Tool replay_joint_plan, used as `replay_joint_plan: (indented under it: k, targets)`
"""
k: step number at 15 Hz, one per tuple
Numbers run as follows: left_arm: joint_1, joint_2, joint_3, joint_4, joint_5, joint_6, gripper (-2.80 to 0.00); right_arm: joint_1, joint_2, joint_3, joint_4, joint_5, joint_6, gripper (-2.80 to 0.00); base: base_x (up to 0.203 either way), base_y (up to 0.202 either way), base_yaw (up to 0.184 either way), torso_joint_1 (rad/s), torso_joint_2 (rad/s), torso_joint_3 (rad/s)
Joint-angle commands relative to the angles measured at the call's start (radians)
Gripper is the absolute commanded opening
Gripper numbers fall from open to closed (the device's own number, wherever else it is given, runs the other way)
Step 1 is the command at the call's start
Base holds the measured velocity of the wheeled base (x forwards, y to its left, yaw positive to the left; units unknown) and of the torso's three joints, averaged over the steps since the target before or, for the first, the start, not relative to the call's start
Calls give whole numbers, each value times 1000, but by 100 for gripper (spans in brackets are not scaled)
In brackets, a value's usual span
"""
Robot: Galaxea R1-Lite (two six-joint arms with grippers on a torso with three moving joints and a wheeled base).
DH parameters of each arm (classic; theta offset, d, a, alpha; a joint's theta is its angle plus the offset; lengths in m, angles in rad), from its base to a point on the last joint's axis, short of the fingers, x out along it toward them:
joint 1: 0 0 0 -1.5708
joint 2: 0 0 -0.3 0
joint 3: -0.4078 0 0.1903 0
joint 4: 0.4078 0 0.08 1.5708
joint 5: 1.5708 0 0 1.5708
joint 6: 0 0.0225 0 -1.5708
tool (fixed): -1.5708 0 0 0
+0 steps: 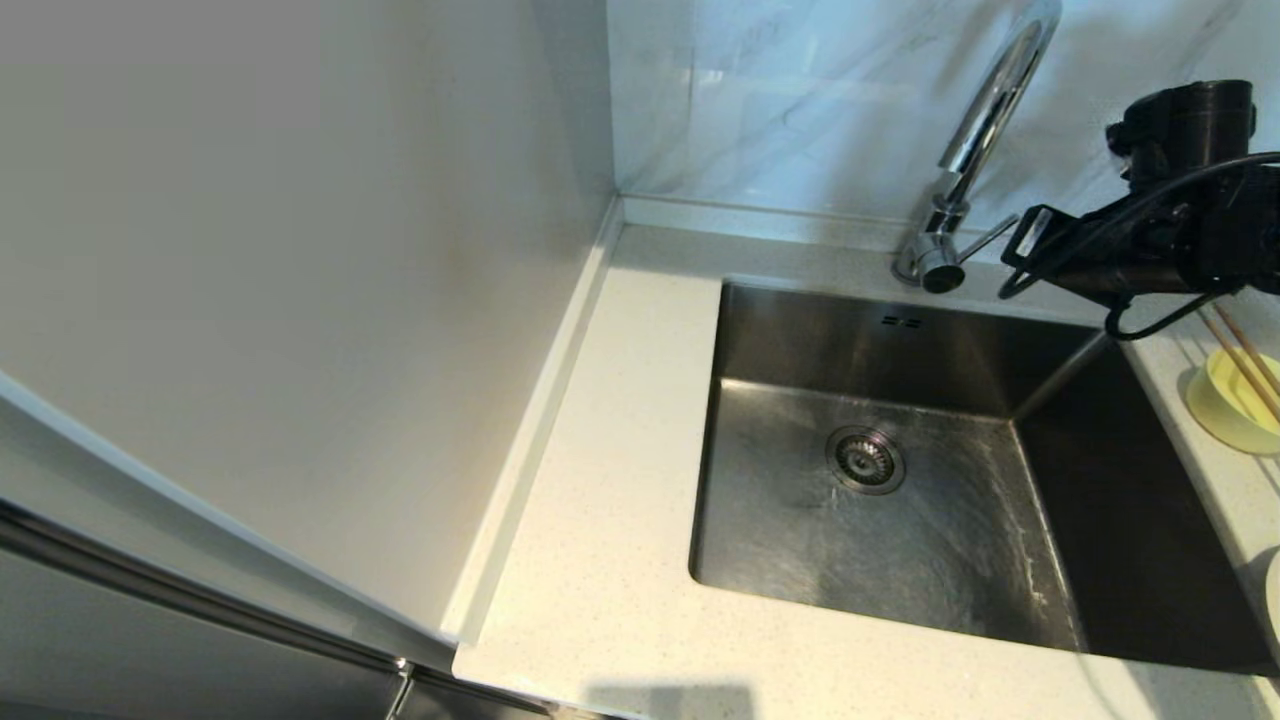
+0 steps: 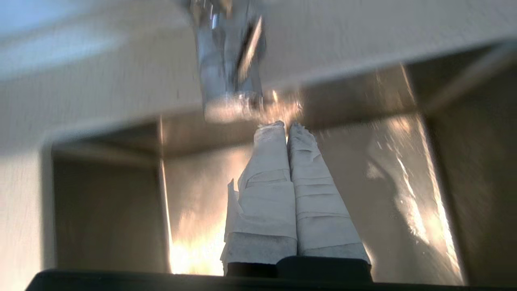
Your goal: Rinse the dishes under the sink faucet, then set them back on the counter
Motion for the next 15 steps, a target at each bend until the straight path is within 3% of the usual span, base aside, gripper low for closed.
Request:
replay_joint_plan:
  k: [1, 4, 6, 10, 15]
  targets:
    - [0, 0, 0, 0, 1, 0, -280, 1, -154, 70, 61, 6, -17, -280, 0, 0, 0, 0, 0, 0]
    - [0, 0, 0, 0, 1, 0, -280, -10, -402, 162, 426, 37, -131, -280, 0, 0, 0, 0, 0, 0]
    - [0, 0, 0, 0, 1, 0, -280, -26, -581, 274, 581, 70, -209, -280, 0, 0, 0, 0, 0, 0]
    - [0, 0, 0, 0, 1, 0, -280, -50, -929, 577, 676, 83, -271, -280, 0, 0, 0, 0, 0, 0]
    - [0, 0, 0, 0, 1, 0, -280, -57, -1247, 834, 691, 4, -222, -280, 0, 0, 0, 0, 0, 0]
